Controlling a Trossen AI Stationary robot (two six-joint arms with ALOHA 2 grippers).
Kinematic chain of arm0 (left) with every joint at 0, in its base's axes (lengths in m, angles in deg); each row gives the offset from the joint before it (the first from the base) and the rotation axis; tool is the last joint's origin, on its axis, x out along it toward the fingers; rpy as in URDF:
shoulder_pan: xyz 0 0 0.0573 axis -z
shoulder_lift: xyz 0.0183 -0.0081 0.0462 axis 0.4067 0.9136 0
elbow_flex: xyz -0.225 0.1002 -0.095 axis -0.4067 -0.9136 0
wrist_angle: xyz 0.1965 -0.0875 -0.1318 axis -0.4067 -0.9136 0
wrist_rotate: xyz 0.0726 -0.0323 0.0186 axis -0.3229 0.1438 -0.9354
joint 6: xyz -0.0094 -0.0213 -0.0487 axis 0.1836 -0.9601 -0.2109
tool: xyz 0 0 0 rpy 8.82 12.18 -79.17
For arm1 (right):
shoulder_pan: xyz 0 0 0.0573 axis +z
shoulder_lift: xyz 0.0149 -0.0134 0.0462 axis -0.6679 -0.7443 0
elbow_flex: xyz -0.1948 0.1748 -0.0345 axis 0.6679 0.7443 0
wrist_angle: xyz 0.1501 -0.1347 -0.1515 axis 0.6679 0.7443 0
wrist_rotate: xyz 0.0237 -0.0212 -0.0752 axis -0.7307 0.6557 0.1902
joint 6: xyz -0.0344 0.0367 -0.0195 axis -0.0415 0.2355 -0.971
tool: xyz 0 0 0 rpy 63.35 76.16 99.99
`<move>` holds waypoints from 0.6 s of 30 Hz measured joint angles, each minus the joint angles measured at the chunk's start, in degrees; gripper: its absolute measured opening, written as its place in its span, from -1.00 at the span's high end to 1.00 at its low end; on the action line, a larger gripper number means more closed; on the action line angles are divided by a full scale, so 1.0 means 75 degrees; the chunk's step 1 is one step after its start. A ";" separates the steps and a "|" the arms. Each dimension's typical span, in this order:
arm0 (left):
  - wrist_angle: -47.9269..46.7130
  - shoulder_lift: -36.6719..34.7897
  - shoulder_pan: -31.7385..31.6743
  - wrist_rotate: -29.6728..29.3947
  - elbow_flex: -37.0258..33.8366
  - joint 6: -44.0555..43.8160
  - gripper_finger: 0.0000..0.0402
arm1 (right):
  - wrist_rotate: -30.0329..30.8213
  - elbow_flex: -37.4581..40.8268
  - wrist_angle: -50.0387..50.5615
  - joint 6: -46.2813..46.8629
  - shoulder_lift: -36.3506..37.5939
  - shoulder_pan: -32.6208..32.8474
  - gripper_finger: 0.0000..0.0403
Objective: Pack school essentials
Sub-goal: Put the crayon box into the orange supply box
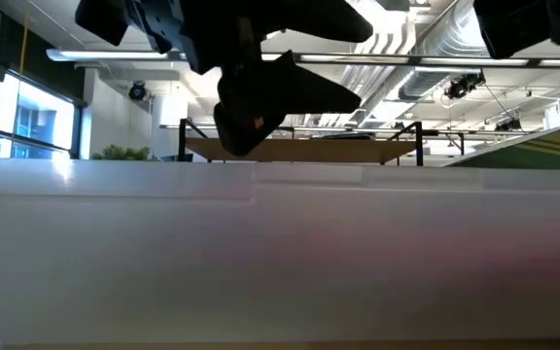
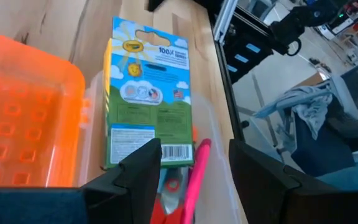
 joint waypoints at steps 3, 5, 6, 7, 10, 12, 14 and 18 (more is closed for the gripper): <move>-0.0003 0.0047 -0.0058 0.0006 0.0050 0.0000 0.11 | -0.0071 -0.0076 -0.0149 -0.0050 0.0042 0.0074 0.02; -0.0034 0.0047 -0.0090 0.0006 0.0050 0.0000 0.11 | -0.0058 -0.0094 -0.0435 -0.0122 0.0097 0.0080 0.02; -0.0070 0.0047 -0.0116 0.0008 0.0050 -0.0001 0.11 | -0.0039 -0.0097 -0.0494 -0.0147 0.0116 0.0084 0.02; -0.0138 0.0047 -0.0135 0.0007 0.0050 -0.0005 0.11 | 0.0030 -0.0097 -0.0534 -0.0151 0.0122 0.0086 0.02; -0.0293 0.0047 -0.0209 0.0012 0.0050 -0.0041 0.11 | 0.0230 -0.0097 -0.0569 -0.0070 0.0117 0.0077 0.02; -0.0393 0.0047 -0.0212 0.0014 0.0050 -0.0054 0.11 | 0.0300 -0.0097 -0.0594 0.0064 0.0117 0.0057 0.02; -0.0465 0.0047 -0.0216 0.0012 0.0049 -0.0057 0.11 | 0.0325 -0.0097 -0.0720 0.0220 0.0117 0.0054 0.02; -0.0593 0.0047 -0.0207 0.0018 0.0047 -0.0058 0.11 | 0.0427 -0.0097 -0.1270 0.0286 0.0028 0.0039 0.02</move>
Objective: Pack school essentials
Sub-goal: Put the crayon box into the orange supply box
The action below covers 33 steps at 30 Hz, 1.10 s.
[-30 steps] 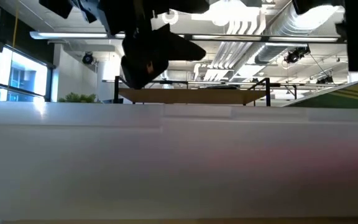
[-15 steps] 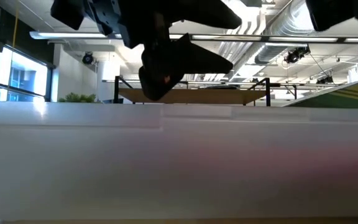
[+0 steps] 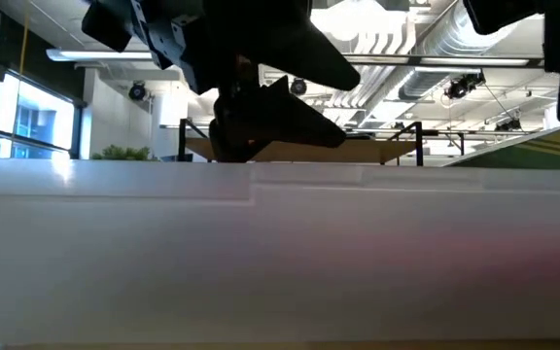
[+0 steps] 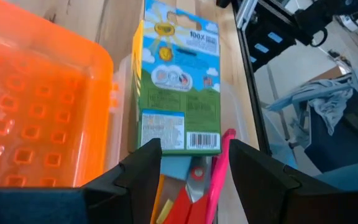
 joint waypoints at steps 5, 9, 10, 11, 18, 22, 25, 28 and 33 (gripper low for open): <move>-0.0071 0.0000 -0.0003 0.0092 0.0000 0.0000 0.11 | 0.0127 0.0000 0.0104 0.0362 -0.0213 -0.0038 0.02; -0.0115 0.0000 -0.0003 0.0196 0.0000 0.0053 0.11 | 0.0131 -0.0003 -0.0137 0.0372 -0.0327 -0.0038 0.02; -0.0155 0.0000 -0.0003 0.0198 0.0000 0.0064 0.11 | 0.0130 -0.0003 -0.0198 0.0377 -0.0362 -0.0038 0.02; -0.0187 0.0000 -0.0003 0.0198 0.0000 0.0064 0.11 | 0.0130 -0.0004 -0.0282 0.0419 -0.0404 -0.0038 0.02; -0.0238 0.0000 -0.0003 0.0294 0.0000 0.0144 0.11 | 0.0146 -0.0009 -0.0548 0.0518 -0.0600 -0.0038 0.03; -0.0238 0.0000 -0.0003 0.0342 0.0000 0.0259 0.11 | 0.0191 -0.0009 -0.0561 0.0571 -0.0600 -0.0038 0.15; -0.0238 0.0000 -0.0003 0.0342 0.0000 0.0259 0.11 | 0.0191 -0.0009 -0.0561 0.0572 -0.0600 -0.0040 0.29; -0.0238 0.0000 -0.0003 0.0344 0.0000 0.0259 0.11 | 0.0180 -0.0009 -0.0558 0.0651 -0.0600 -0.0043 0.45; -0.0238 0.0000 -0.0003 0.0347 0.0000 0.0262 0.11 | 0.0176 -0.0009 -0.0549 0.0772 -0.0600 -0.0043 0.67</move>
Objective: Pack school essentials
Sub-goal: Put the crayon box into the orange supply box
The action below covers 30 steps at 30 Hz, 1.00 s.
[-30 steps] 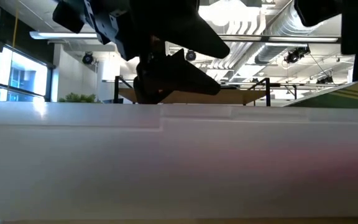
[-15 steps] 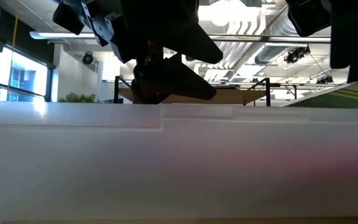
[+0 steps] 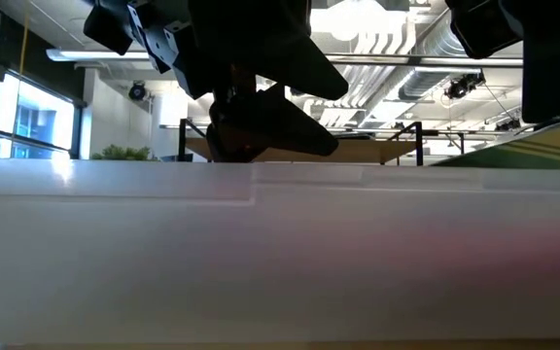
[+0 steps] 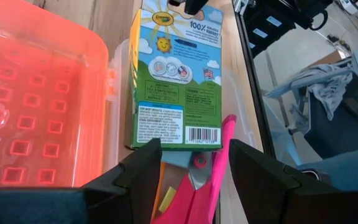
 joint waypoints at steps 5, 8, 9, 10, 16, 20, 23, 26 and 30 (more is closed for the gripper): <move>0.0000 0.0000 0.0000 0.0015 0.0000 0.0003 0.11 | -0.0002 0.0000 -0.0004 0.0151 0.0000 -0.0003 0.87; 0.0000 0.0000 0.0000 0.0030 0.0000 0.0003 0.11 | -0.0052 0.0000 -0.0032 0.0170 0.0009 -0.0003 0.97; 0.0000 0.0000 0.0000 0.0075 0.0000 0.0003 0.11 | -0.0056 0.0000 -0.0029 0.0175 0.0030 -0.0003 0.98; 0.0000 0.0000 0.0000 0.0099 0.0000 0.0003 0.11 | -0.0058 0.0000 -0.0044 0.0175 0.0045 -0.0003 0.99; -0.0284 -0.0006 0.0000 0.0116 0.0000 0.0149 0.11 | -0.0084 -0.0205 -0.0046 0.0178 0.0181 -0.0024 0.99; -0.0870 -0.0114 0.0000 0.0130 0.0006 0.0341 0.11 | -0.0160 -0.0503 -0.0046 0.0178 0.0181 -0.0103 1.00; -0.1369 -0.0358 0.0000 0.0168 0.0002 0.0414 0.11 | -0.0172 -0.0767 0.0037 0.0175 0.0181 -0.0156 1.00; -0.1939 -0.0689 0.0001 0.0158 -0.0006 0.0632 0.11 | -0.0160 -0.1007 0.0300 0.0177 0.0181 -0.0209 1.00; -0.2774 -0.1148 0.0047 0.0267 -0.0006 0.0829 0.11 | -0.0054 -0.1332 0.0593 0.0175 0.0178 -0.0268 1.00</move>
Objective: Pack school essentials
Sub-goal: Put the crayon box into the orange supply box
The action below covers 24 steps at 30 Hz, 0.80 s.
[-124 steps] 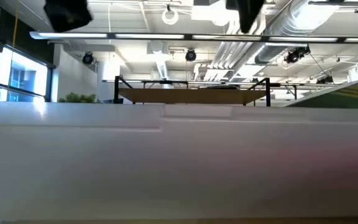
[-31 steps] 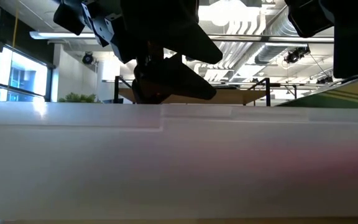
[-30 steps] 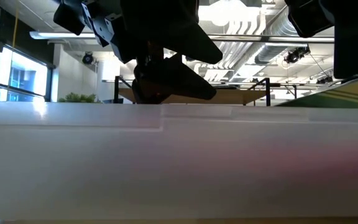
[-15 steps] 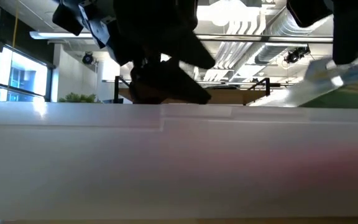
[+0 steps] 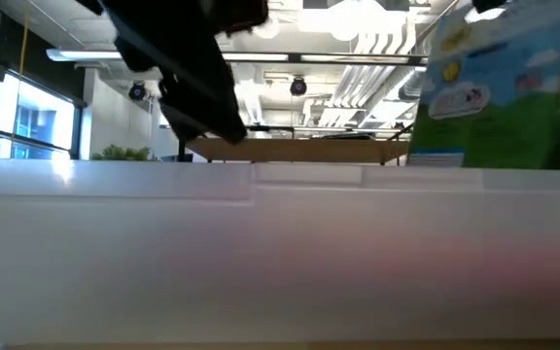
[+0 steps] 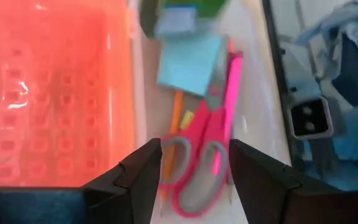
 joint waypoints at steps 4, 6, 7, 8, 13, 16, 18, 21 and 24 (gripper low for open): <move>-0.1416 -0.0364 0.0187 0.0135 -0.0006 0.0239 0.11 | 0.0036 -0.0284 0.0317 -0.0009 0.0000 -0.0104 1.00; -0.1847 -0.0466 0.0352 0.0147 0.0017 0.0258 0.11 | 0.0053 -0.0419 0.0379 -0.0015 -0.0006 -0.0185 1.00; -0.2198 -0.0539 0.0459 0.0147 0.0012 0.0257 0.11 | 0.0063 -0.0467 0.0362 -0.0033 -0.0006 -0.0219 1.00; -0.2482 -0.0581 0.0574 0.0141 0.0000 0.0255 0.11 | 0.0066 -0.0508 0.0334 -0.0044 -0.0006 -0.0249 1.00; -0.2742 -0.0548 0.1149 -0.0230 0.0003 0.0165 0.11 | 0.0013 -0.0592 0.0312 -0.0047 -0.0010 -0.0347 1.00; -0.2737 -0.0501 0.1317 -0.0613 0.0003 0.0007 0.11 | -0.0172 -0.0591 0.0260 -0.0033 -0.0015 -0.0342 1.00; -0.2618 -0.0412 0.1337 -0.0769 0.0012 -0.0098 0.11 | -0.0300 -0.0591 0.0258 0.0006 -0.0015 -0.0371 1.00; -0.2470 -0.0235 0.1333 -0.0858 0.0000 -0.0214 0.13 | -0.0342 -0.0591 0.0214 0.0010 -0.0015 -0.0385 1.00; -0.2206 0.0008 0.1334 -0.0665 0.0006 -0.0500 0.18 | -0.0407 -0.0591 0.0180 -0.0015 -0.0015 -0.0391 1.00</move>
